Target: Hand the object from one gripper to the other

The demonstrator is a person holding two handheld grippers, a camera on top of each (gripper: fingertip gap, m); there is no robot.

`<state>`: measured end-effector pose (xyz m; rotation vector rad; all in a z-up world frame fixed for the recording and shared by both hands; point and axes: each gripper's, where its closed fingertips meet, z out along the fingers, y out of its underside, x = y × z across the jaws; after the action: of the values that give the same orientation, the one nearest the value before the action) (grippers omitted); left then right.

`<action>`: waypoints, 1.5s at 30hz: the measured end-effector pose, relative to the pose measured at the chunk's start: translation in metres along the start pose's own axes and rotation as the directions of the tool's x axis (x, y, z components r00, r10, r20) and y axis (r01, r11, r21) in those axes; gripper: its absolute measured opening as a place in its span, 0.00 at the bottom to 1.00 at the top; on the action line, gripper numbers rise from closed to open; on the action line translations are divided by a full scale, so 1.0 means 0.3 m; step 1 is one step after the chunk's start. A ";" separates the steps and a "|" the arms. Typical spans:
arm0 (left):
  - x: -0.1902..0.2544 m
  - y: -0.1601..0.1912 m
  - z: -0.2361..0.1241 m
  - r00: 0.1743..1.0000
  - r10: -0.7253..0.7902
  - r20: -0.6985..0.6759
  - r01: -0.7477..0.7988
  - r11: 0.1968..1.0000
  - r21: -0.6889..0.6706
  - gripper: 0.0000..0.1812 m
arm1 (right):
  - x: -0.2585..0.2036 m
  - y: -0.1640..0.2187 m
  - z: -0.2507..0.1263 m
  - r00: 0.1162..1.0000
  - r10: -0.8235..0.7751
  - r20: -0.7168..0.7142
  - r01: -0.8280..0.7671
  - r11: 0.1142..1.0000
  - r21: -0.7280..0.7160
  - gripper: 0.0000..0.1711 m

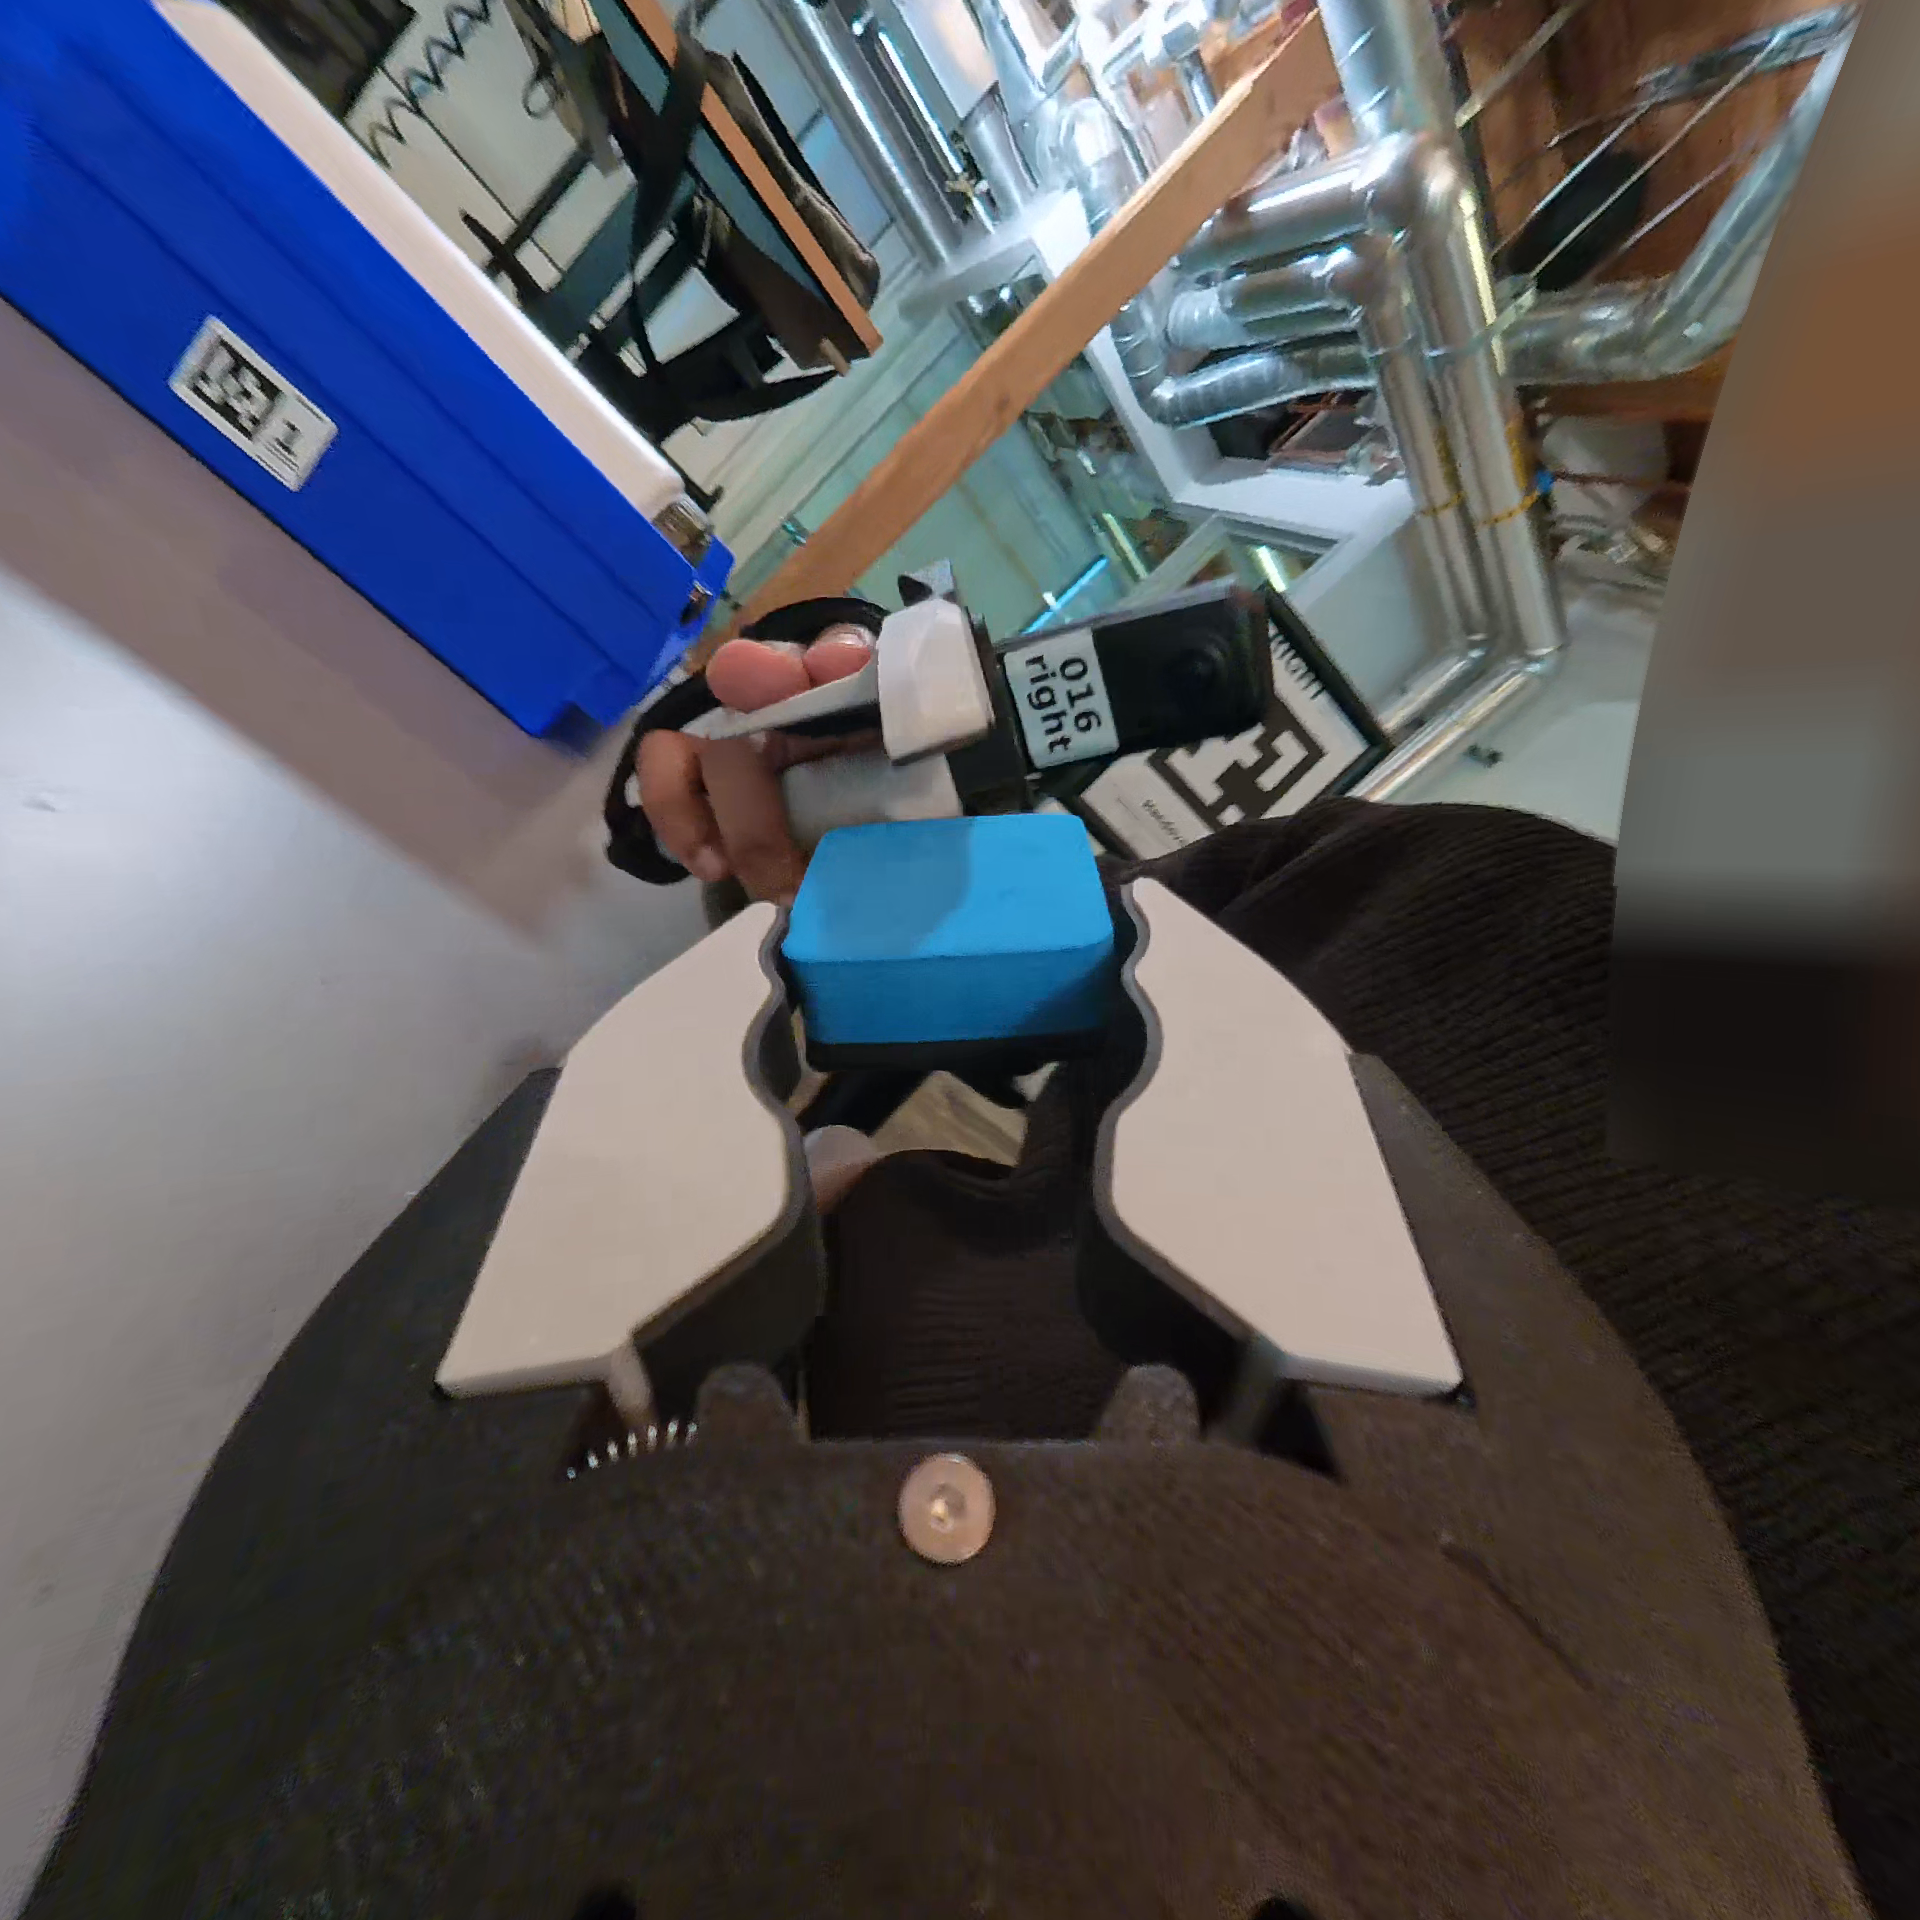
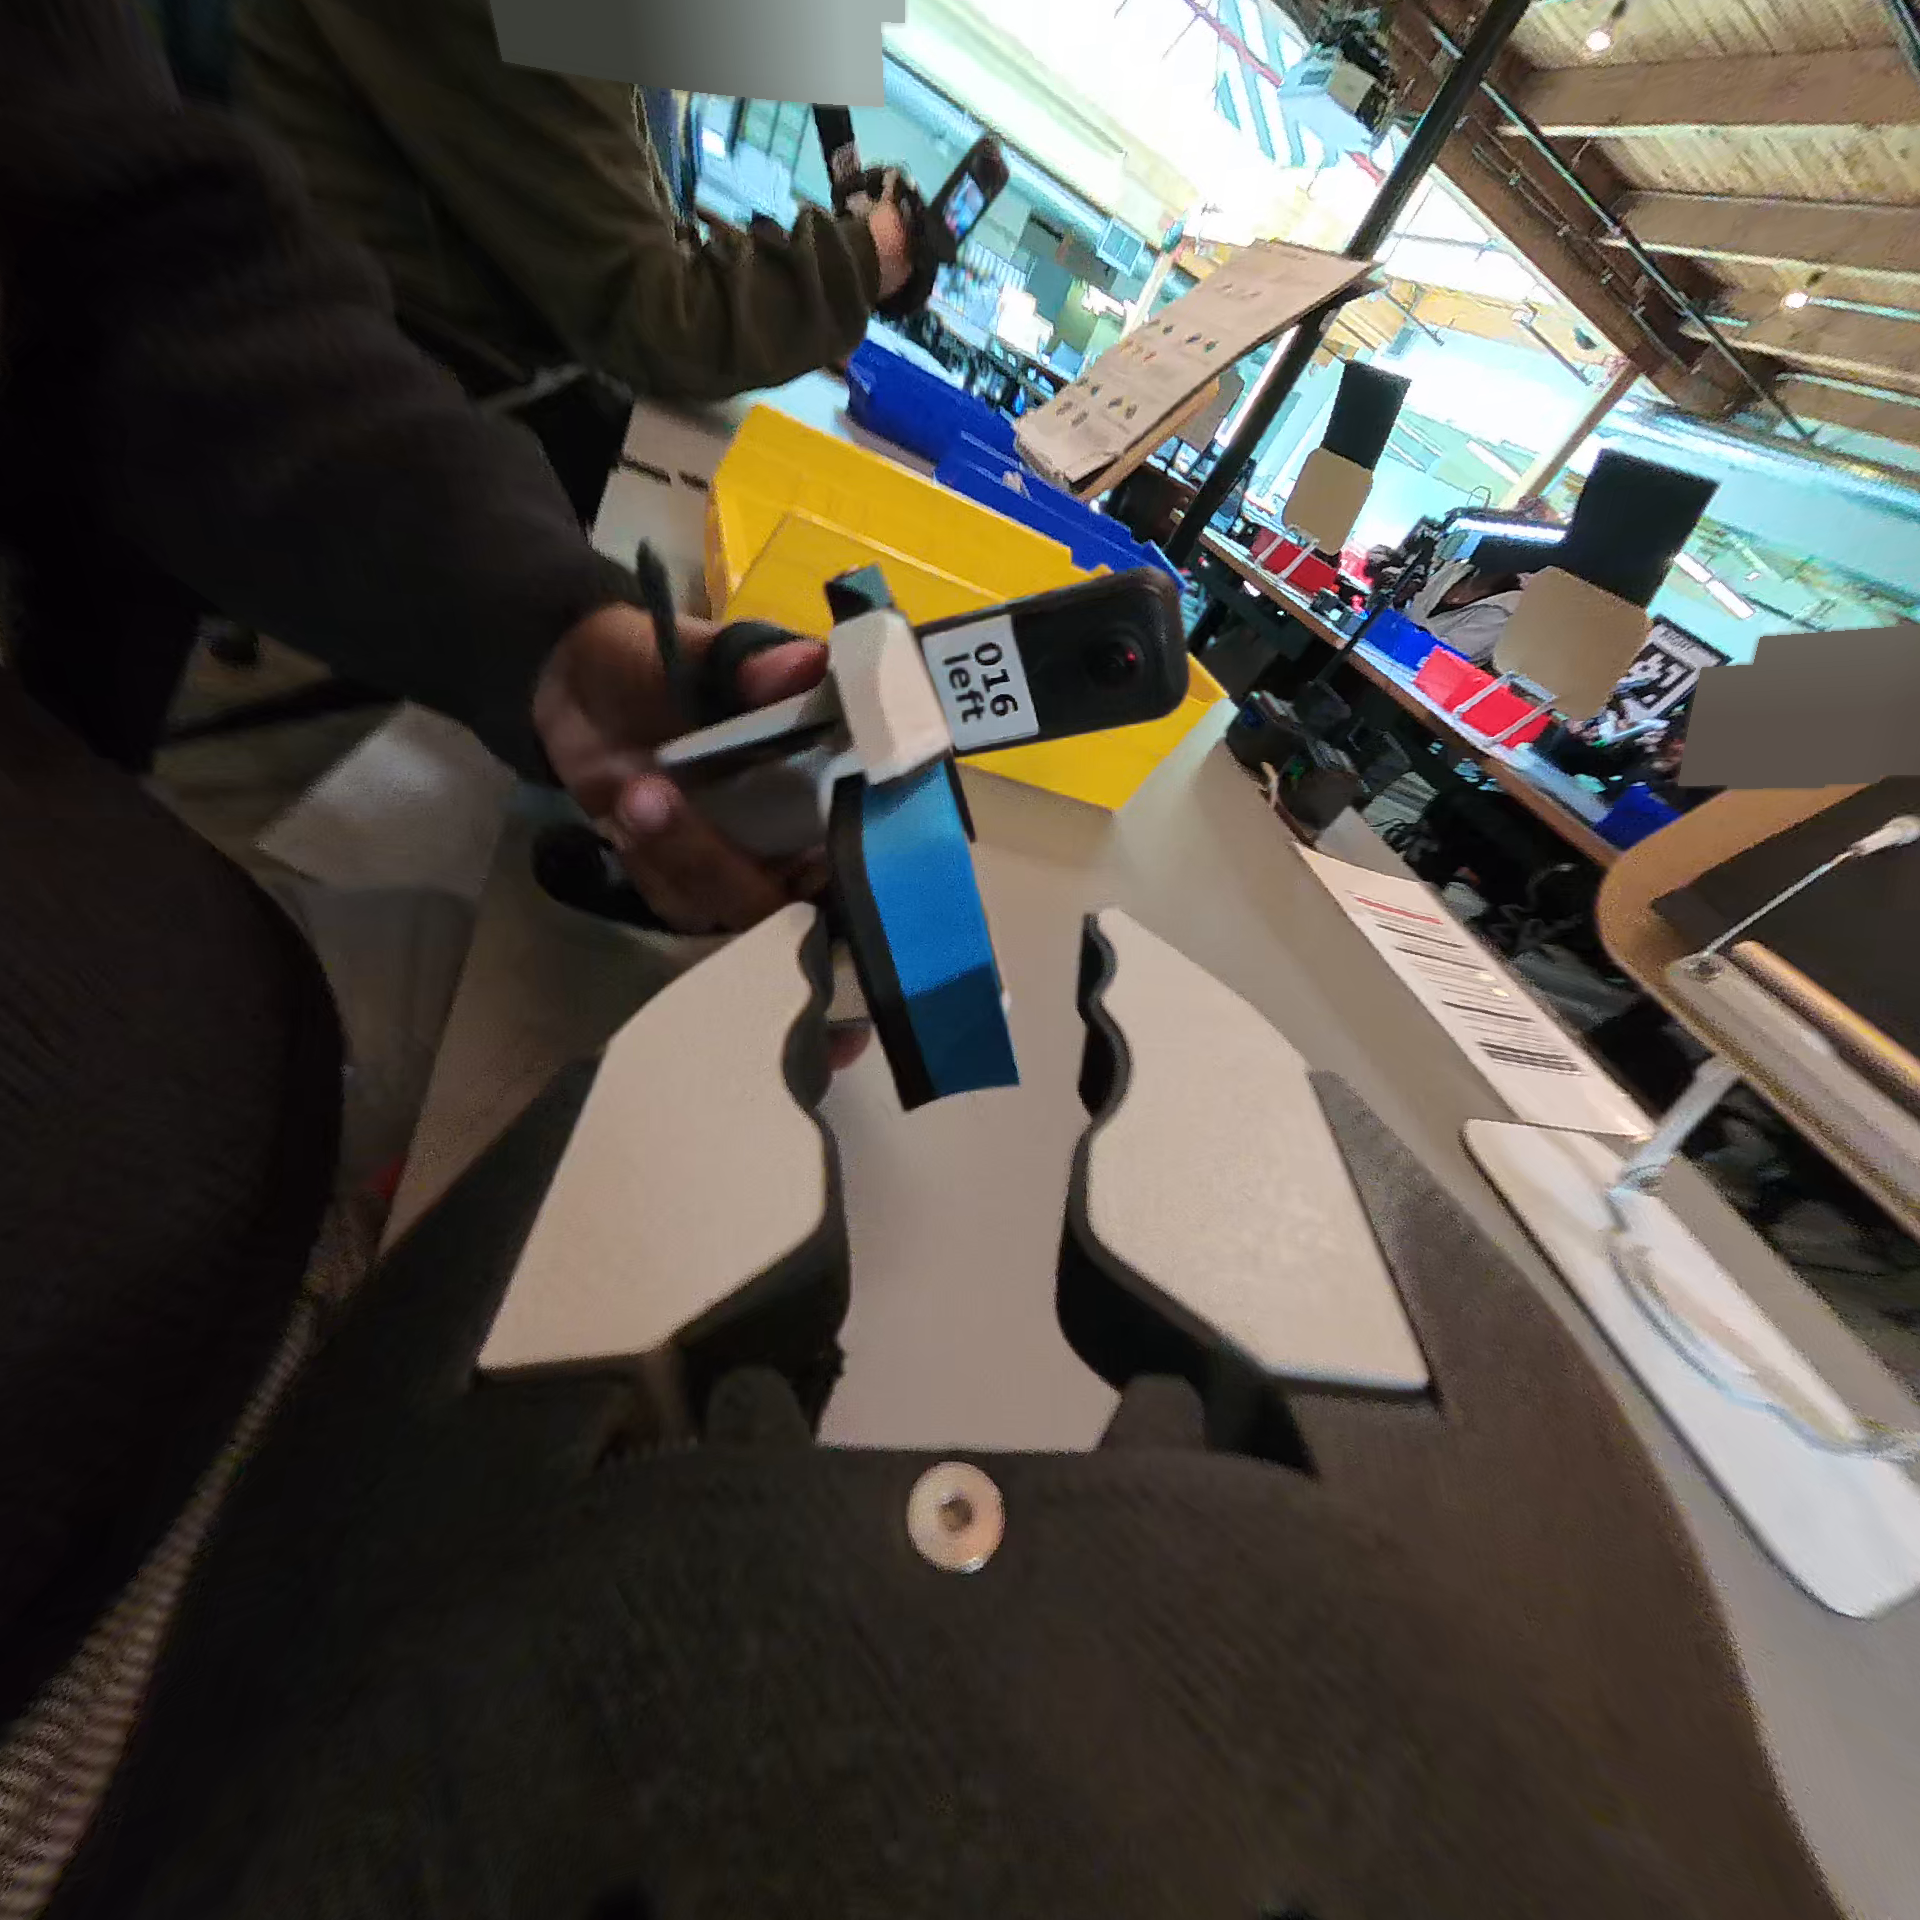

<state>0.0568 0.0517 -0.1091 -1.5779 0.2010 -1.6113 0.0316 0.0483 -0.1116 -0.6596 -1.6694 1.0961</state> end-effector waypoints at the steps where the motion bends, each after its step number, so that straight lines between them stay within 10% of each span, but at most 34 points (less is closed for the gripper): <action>1: 0.004 0.003 0.003 0.999 -0.045 -0.020 0.045 0.999 0.000 0.33 | -0.006 0.007 0.003 0.999 -0.047 -0.005 0.047 0.999 -0.022 0.22; 14: -0.039 -0.072 -0.027 0.997 0.030 0.072 -0.041 0.985 0.166 0.52 | 0.010 0.014 -0.001 0.998 0.063 -0.020 -0.064 0.996 -0.063 0.14; 22: -0.028 -0.066 -0.016 0.945 0.270 0.183 -0.289 0.953 0.089 0.56 | 0.029 0.019 -0.012 0.832 0.546 0.097 -0.546 0.837 -0.029 0.14; 41: -0.010 -0.037 -0.024 0.922 0.351 0.162 -0.355 0.935 -0.001 0.12 | 0.028 0.020 -0.012 0.607 0.767 0.209 -0.781 0.624 -0.020 0.14; 45: -0.005 -0.069 -0.042 0.948 0.282 0.148 -0.295 0.952 0.077 0.12 | 0.053 0.034 -0.008 0.643 0.749 0.159 -0.761 0.649 0.021 0.31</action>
<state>0.0362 0.0602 -0.0993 -1.4982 0.2630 -1.2644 0.0273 0.0669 -0.1134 -1.3283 -1.4471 1.8335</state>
